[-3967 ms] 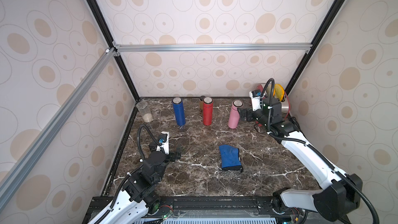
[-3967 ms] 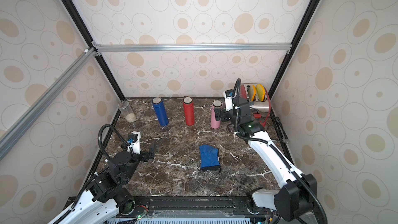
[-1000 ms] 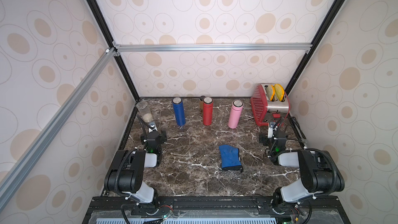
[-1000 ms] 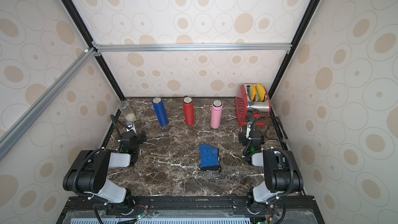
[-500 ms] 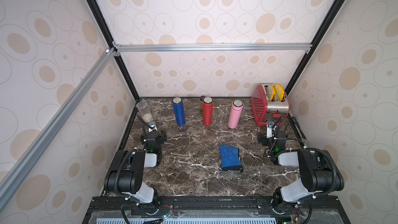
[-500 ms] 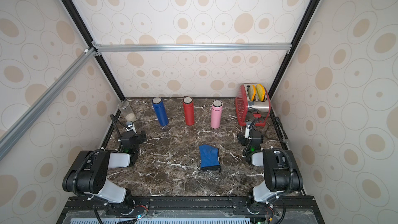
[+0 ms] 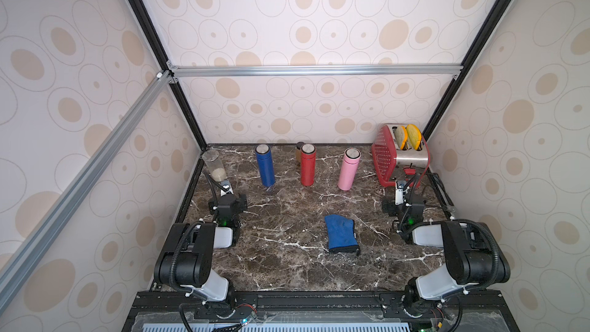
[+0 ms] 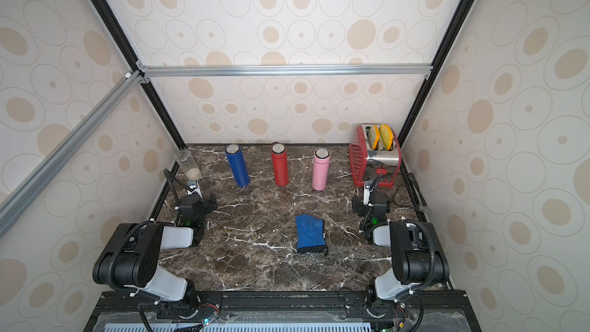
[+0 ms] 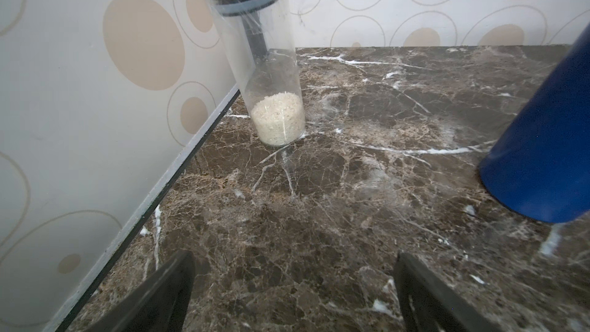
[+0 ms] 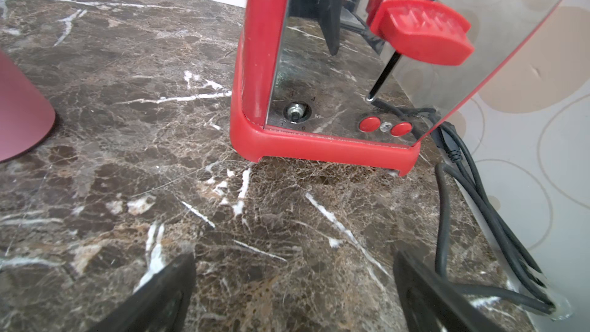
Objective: Wipe the surface of the thermos
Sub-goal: Reset both arms
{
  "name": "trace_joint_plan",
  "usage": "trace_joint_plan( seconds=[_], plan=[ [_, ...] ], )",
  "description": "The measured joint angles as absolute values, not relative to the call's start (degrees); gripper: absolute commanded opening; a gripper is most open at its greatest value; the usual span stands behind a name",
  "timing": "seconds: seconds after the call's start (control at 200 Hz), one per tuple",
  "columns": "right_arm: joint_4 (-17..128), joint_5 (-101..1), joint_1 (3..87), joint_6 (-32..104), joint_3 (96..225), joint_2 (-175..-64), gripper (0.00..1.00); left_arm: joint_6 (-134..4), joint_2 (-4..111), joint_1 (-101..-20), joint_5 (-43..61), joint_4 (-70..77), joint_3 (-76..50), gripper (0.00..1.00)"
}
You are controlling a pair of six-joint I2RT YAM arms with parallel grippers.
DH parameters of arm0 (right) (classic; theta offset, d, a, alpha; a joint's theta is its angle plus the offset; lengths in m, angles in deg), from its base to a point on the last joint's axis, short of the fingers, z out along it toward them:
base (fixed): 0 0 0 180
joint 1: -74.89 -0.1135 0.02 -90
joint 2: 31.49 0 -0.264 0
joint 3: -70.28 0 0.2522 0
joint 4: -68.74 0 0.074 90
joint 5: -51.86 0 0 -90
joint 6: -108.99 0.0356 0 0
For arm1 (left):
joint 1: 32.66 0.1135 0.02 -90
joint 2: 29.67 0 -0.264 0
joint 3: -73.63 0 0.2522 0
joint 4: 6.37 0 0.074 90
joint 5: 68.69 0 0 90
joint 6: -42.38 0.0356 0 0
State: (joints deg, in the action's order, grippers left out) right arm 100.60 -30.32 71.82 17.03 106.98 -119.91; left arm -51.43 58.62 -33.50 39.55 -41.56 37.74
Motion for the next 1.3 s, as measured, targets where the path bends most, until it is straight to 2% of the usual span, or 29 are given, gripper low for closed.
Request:
trace_joint_plan(
  seconds=[0.295, 1.302],
  plan=[
    [100.5, -37.2, 71.9, 14.7, 106.8, -116.9, 1.00, -51.5, 58.6, -33.5, 39.5, -41.4, 37.7, 0.99],
    [100.4, -35.3, 72.1, 15.3, 106.9, -118.9, 1.00, -51.4, 58.6, -33.5, 39.5, -41.4, 37.7, 0.99]
  ],
)
